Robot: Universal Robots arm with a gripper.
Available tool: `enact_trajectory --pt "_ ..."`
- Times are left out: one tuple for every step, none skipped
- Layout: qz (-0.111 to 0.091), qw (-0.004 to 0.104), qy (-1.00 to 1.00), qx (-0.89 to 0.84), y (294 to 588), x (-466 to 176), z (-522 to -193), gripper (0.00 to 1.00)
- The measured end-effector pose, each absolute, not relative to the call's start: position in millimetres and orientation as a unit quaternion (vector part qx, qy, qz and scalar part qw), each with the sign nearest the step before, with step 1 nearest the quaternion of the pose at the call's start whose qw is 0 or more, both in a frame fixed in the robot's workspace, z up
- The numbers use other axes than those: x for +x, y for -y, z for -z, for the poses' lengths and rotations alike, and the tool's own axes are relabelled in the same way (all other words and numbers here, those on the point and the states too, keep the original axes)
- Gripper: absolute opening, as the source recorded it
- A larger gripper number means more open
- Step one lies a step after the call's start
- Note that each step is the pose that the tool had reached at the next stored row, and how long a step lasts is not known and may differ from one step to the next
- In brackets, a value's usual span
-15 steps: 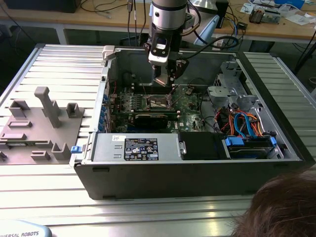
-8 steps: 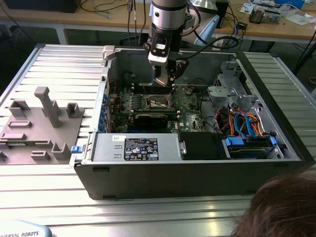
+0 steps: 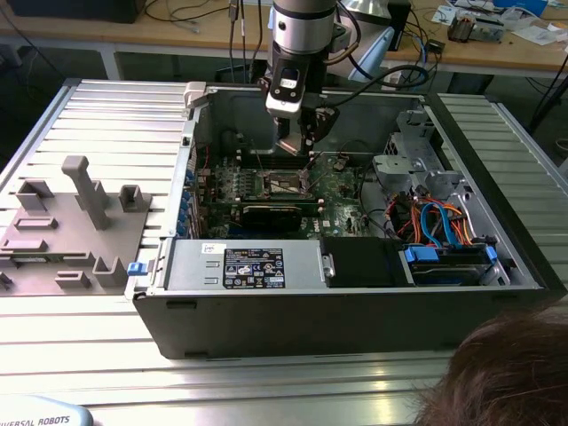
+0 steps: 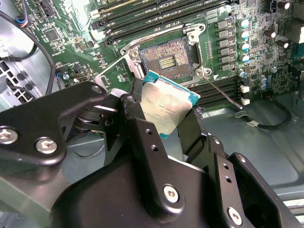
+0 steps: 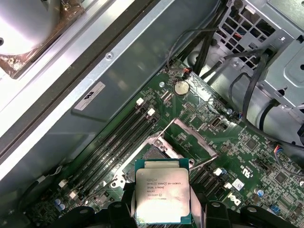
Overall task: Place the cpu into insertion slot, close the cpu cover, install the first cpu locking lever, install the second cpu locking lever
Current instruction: 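Place the cpu into insertion slot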
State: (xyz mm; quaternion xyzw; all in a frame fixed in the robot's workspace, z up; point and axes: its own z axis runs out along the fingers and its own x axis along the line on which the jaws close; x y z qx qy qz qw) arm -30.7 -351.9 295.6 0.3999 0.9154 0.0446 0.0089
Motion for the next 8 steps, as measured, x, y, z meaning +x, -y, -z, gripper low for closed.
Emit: enact_trajectory --pt "-0.045 0.009 -0.915 0.400 351.9 -30.7 -295.6 0.54" --pt "-0.045 0.009 -0.915 0.401 351.9 -30.7 -295.6 0.54" --pt "-0.045 0.009 -0.915 0.401 351.9 -30.7 -295.6 0.54" --pt "-0.045 0.009 -0.915 0.402 351.9 -30.7 -295.6 0.54" --pt "-0.045 0.009 -0.914 0.402 351.9 -30.7 -295.6 0.54" --pt "-0.045 0.009 -0.914 0.403 351.9 -30.7 -295.6 0.54" --pt "-0.045 0.009 -0.914 0.403 351.9 -30.7 -295.5 0.54" --pt "-0.045 0.009 -0.914 0.404 351.9 -30.7 -295.6 0.54"
